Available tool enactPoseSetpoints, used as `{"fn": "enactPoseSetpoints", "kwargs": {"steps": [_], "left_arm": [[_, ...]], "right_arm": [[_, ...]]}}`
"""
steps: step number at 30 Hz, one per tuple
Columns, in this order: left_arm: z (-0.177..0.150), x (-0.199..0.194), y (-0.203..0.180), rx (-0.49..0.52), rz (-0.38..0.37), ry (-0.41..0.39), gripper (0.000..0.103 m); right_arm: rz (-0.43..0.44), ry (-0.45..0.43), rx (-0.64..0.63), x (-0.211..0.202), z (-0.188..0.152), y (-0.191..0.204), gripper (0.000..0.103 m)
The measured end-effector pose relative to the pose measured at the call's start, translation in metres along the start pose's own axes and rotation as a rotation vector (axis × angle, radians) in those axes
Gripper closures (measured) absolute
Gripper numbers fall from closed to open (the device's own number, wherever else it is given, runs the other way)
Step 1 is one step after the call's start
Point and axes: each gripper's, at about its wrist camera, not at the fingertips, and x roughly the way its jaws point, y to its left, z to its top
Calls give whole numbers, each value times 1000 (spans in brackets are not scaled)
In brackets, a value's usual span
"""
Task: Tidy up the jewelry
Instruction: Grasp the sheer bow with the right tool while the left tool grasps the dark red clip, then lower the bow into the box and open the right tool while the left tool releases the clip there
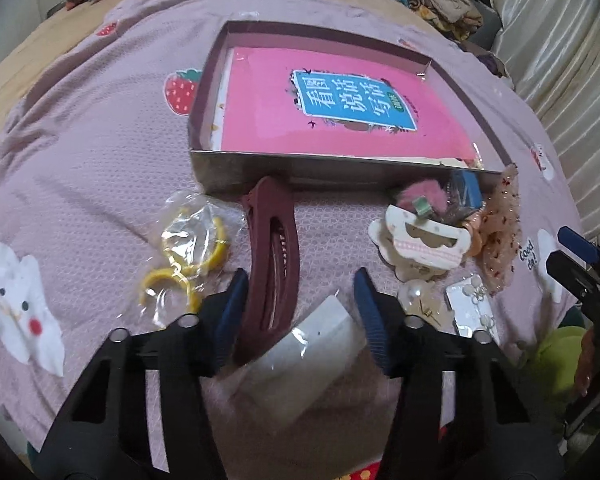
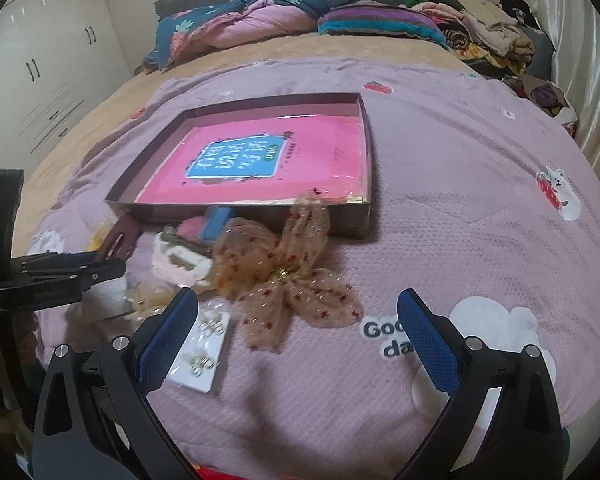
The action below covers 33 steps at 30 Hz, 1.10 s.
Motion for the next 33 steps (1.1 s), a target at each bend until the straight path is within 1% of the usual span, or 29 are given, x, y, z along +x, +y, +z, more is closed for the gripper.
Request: {"fn": "enactPoseSetpoints", "kwargs": {"steps": [2, 3, 5, 6, 8, 9, 10, 11, 12, 13, 14, 16, 17, 18, 20, 21, 27, 33], "left_arm": [[2, 5, -2, 2, 1, 8, 80], [4, 8, -1, 2, -3, 11, 83], [5, 10, -3, 11, 6, 9, 96], [5, 10, -4, 18, 19, 2, 98], [6, 10, -3, 15, 11, -3, 98], [6, 8, -3, 13, 3, -7, 99], [6, 5, -2, 12, -4, -8, 99], [5, 2, -2, 12, -7, -13, 99], [5, -2, -3, 15, -7, -22, 99], [6, -6, -3, 16, -9, -28, 99], [6, -9, -3, 14, -11, -32, 99], [8, -17, -2, 11, -16, -47, 99], [9, -22, -2, 9, -20, -54, 99], [11, -25, -2, 9, -24, -59, 99], [15, -31, -4, 12, -24, -73, 99], [18, -34, -5, 17, -23, -81, 99], [37, -44, -8, 32, -17, -116, 99], [62, -45, -9, 40, -5, -143, 99]], "right_arm": [[0, 17, 6, 10, 3, -5, 4], [-1, 23, 5, 15, 4, -6, 4], [-3, 35, 4, 23, 6, -9, 4], [7, 41, 2, 28, 7, -9, 4], [12, 50, -9, 37, 10, -9, 5], [16, 60, -20, 43, 11, -8, 7], [19, 74, -30, 49, 11, -6, 16], [23, 85, -37, 53, 11, -5, 21], [27, 95, -43, 57, 11, -5, 26], [34, 101, -45, 61, 12, -5, 34], [48, 102, -44, 63, 12, -5, 39], [82, 97, -35, 62, 11, -7, 61], [93, 92, -30, 60, 11, -8, 64], [98, 87, -28, 58, 11, -8, 71], [106, 69, -23, 52, 11, -11, 77], [112, 60, -18, 47, 11, -13, 82], [124, 9, 21, 20, 15, -31, 88], [118, -71, 26, -15, 28, -43, 89]]}}
